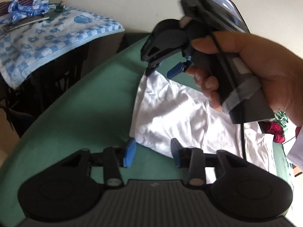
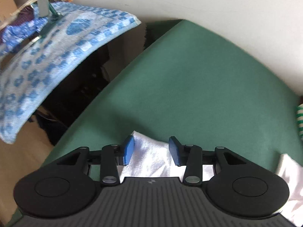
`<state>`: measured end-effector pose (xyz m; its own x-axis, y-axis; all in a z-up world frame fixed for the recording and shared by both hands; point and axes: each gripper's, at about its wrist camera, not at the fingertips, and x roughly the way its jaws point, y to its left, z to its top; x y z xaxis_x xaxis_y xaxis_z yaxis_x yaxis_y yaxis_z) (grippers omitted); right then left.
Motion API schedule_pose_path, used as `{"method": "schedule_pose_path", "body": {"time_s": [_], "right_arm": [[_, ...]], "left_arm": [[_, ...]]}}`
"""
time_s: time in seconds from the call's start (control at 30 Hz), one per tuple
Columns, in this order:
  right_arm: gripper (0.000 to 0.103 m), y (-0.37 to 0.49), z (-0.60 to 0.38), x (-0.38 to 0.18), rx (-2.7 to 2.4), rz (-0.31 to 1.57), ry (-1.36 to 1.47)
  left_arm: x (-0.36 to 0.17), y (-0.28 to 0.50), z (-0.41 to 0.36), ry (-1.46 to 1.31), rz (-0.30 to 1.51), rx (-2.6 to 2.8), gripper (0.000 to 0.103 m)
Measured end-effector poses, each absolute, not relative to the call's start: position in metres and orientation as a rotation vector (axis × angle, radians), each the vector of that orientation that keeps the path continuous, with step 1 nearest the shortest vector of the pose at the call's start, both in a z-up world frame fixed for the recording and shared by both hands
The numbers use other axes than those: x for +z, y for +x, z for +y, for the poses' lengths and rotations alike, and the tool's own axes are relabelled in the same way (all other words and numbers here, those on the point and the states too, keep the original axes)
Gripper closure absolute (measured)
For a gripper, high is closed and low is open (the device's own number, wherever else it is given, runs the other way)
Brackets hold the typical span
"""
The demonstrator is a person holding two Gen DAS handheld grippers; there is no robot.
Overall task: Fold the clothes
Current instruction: 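Pinch the folded shirt edge with the left gripper, then the right gripper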
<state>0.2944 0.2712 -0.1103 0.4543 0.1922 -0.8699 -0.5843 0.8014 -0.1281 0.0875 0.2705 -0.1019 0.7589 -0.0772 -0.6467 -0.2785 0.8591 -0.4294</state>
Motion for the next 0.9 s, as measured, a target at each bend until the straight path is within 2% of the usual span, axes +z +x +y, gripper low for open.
{"method": "schedule_pose_path", "body": {"time_s": [0.03,0.13,0.27,0.6,0.7,0.77,0.83,0.9], "right_arm": [[0.055,0.293,0.276,-0.111,0.481,0.984,-0.474],[0.055,0.288,0.285,-0.109,0.44,0.95,-0.553],[0.054,0.28,0.277,-0.089,0.454,0.893,-0.521],[0.045,0.297,0.277,-0.107,0.431,0.948,-0.58],[0.059,0.293,0.278,-0.109,0.468,0.93,-0.553],[0.099,0.292,0.277,-0.11,0.499,0.94,-0.521],[0.103,0.29,0.277,-0.108,0.524,0.936,-0.505],[0.103,0.287,0.277,-0.105,0.539,0.906,-0.502]], "left_arm": [[-0.102,0.089,0.271,-0.533,0.709,0.11,0.053],[-0.103,0.096,0.276,-0.547,0.711,0.101,0.053],[-0.105,0.098,0.287,-0.595,0.708,0.063,0.045],[-0.108,0.081,0.279,-0.428,0.663,0.129,0.038],[-0.109,0.086,0.273,-0.382,0.658,0.118,0.032],[-0.11,0.089,0.273,-0.385,0.65,0.109,0.034],[-0.109,0.092,0.274,-0.393,0.646,0.094,0.034],[-0.109,0.094,0.276,-0.43,0.645,0.069,0.044]]}}
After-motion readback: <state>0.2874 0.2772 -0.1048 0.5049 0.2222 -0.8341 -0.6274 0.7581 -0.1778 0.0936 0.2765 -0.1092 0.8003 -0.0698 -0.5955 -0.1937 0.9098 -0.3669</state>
